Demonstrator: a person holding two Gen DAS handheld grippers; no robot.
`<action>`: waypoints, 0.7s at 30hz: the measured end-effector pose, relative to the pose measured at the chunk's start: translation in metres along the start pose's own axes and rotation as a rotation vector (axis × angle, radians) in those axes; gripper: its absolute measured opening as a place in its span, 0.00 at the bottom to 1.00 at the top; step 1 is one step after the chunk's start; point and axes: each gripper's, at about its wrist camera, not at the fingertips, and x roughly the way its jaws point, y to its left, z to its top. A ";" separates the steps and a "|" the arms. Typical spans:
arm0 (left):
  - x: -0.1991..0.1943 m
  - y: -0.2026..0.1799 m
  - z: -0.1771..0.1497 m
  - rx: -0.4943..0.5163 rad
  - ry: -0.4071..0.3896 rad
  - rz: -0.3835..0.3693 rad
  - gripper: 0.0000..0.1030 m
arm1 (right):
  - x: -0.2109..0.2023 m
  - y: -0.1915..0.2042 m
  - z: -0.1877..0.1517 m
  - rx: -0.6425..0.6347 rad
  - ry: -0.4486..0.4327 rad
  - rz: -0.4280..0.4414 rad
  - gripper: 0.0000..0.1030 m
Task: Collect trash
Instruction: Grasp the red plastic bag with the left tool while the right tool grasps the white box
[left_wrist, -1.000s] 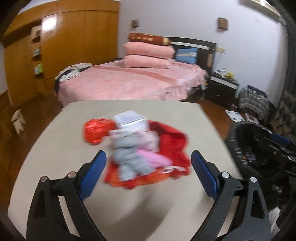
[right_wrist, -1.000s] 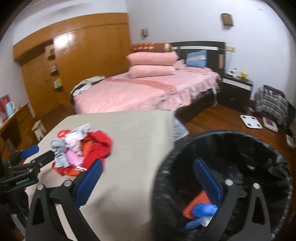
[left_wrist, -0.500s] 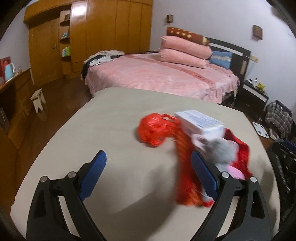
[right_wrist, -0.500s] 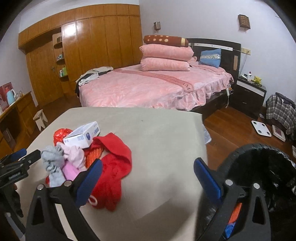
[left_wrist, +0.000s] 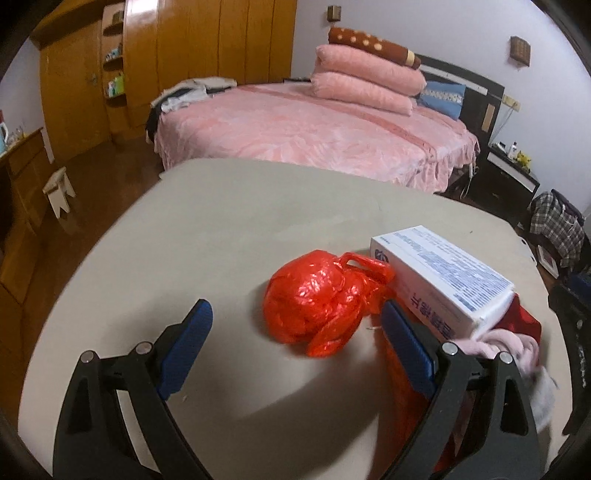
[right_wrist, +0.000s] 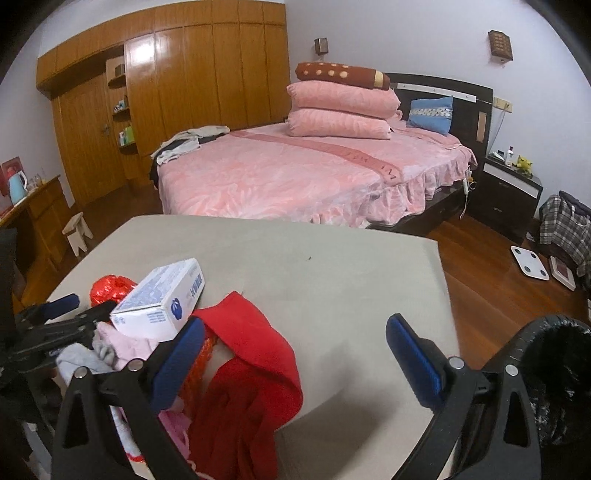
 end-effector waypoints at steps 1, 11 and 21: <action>0.005 0.000 0.002 -0.005 0.016 -0.019 0.82 | 0.003 0.001 -0.001 -0.003 0.007 -0.001 0.93; 0.024 -0.006 0.001 0.010 0.070 -0.107 0.39 | 0.010 0.007 -0.007 -0.016 0.034 -0.005 0.93; -0.010 0.023 0.003 -0.064 -0.033 0.005 0.39 | -0.002 0.031 0.020 -0.032 -0.032 0.065 0.93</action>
